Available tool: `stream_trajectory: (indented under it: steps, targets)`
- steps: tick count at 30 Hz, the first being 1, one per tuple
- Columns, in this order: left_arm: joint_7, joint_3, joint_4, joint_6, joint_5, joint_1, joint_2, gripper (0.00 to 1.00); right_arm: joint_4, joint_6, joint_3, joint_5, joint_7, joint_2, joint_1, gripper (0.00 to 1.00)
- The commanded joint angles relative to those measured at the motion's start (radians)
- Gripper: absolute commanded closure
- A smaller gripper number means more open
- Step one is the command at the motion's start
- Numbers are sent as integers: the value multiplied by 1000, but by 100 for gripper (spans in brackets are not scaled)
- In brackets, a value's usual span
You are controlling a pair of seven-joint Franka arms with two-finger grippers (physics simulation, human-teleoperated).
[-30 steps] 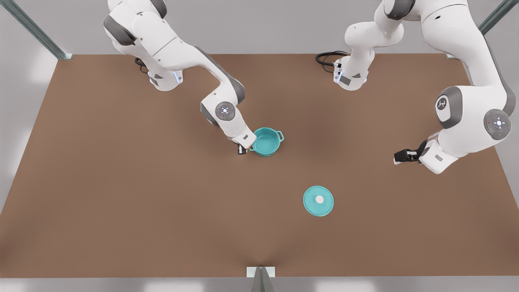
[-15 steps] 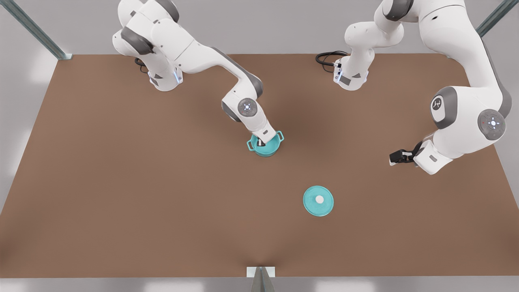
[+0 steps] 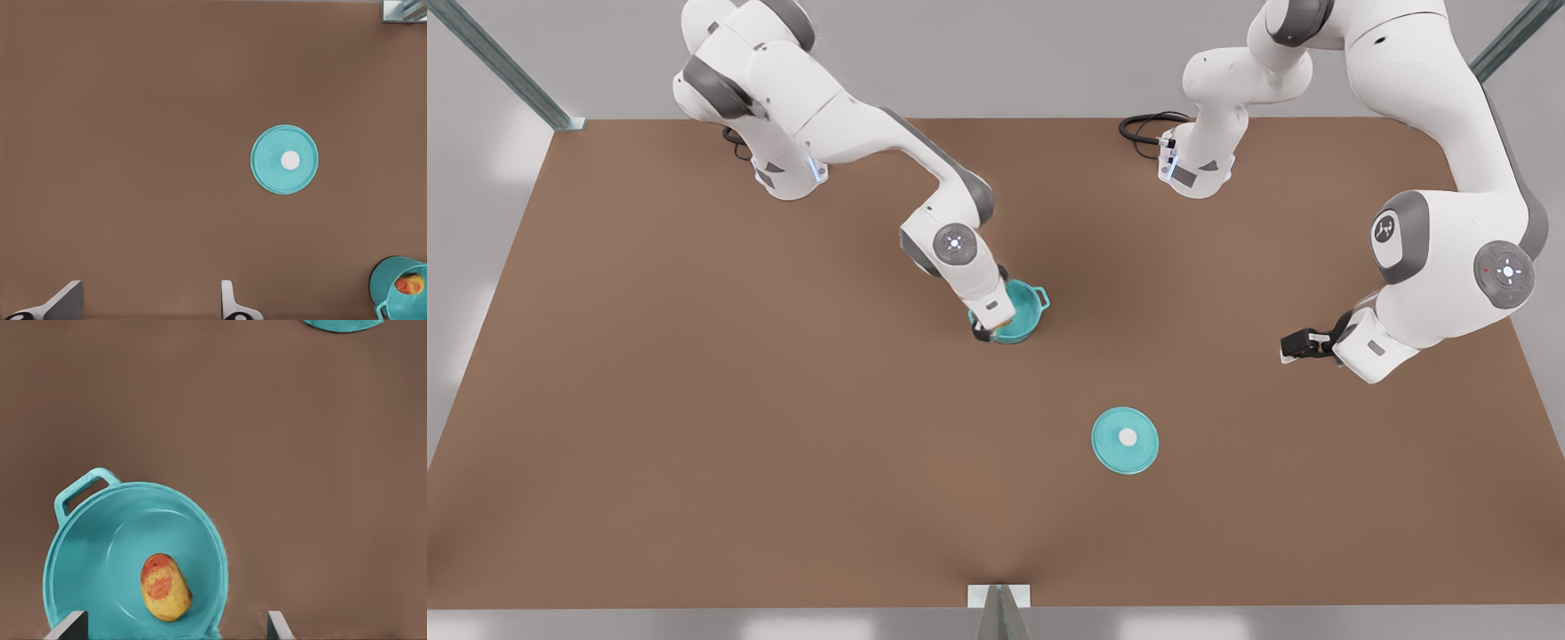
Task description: Open the pot lid and put the potato into the pot
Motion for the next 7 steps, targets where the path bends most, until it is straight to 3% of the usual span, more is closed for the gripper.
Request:
stream_trajectory:
  steps: [1, 2, 4, 5, 7]
  targets:
    - [3, 1, 0, 0, -1, 2, -1, 0, 141, -348, -12, -6, 110, -36, -143, 0]
    - [3, 1, 0, 0, -1, 2, -1, 0, 245, -516, -100, -6, 121, -38, -211, 0]
    - [2, 1, 0, 0, -3, 1, -1, 0, 329, -637, -390, -9, 105, -39, -217, 0]
    - [2, 1, 0, 0, -3, 1, -1, 0, 330, -651, -461, 0, 110, -50, -220, 0]
    - [2, -1, 0, 0, -3, 1, -1, 0, 330, -651, -480, 0, 98, -52, -321, 0]
